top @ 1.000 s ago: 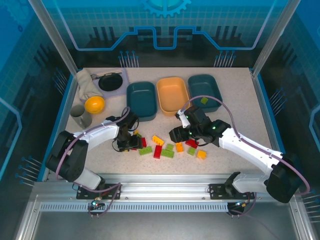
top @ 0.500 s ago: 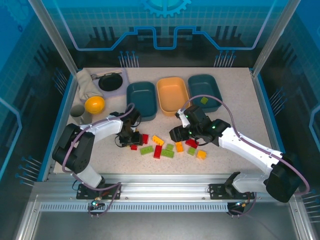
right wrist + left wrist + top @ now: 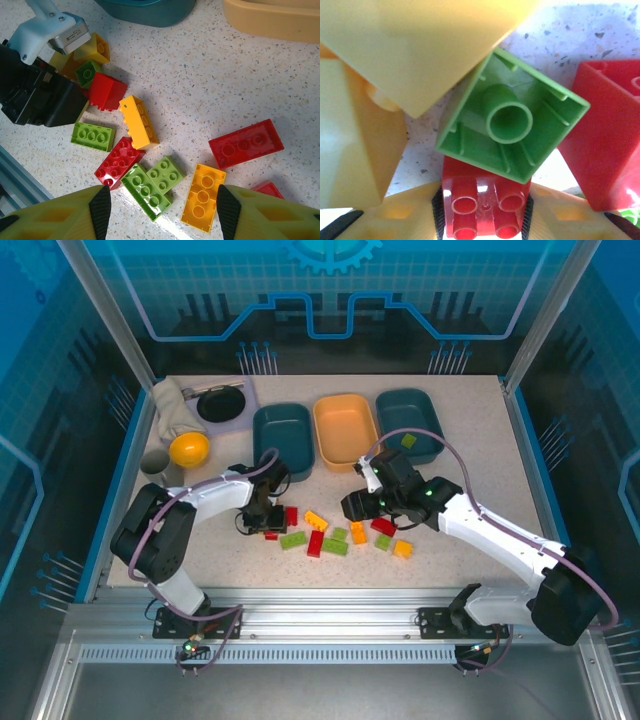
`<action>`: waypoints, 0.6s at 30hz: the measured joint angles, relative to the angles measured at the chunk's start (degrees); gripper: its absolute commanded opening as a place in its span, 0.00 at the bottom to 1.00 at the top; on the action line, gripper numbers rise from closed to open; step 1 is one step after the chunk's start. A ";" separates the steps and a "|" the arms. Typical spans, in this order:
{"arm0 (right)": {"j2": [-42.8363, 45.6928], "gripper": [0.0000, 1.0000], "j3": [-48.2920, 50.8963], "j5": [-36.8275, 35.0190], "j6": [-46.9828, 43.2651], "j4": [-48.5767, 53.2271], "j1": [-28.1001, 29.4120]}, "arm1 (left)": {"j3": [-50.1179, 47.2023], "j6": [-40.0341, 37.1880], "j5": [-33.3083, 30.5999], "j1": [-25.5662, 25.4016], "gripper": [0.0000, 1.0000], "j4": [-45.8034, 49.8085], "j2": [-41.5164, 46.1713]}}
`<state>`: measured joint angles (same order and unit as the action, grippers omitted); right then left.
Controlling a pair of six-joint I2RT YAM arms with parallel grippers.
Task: Sort the legos into containers by color
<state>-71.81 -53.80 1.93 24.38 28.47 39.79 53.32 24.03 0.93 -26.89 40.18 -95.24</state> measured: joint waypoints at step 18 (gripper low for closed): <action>3.08 0.59 -1.51 -0.13 4.66 -0.70 -7.56 | 0.17 5.07 -2.23 -2.23 0.29 2.86 6.32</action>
<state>-68.73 -55.31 1.80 29.04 27.77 32.23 53.49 29.10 -1.30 -29.12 43.05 -88.92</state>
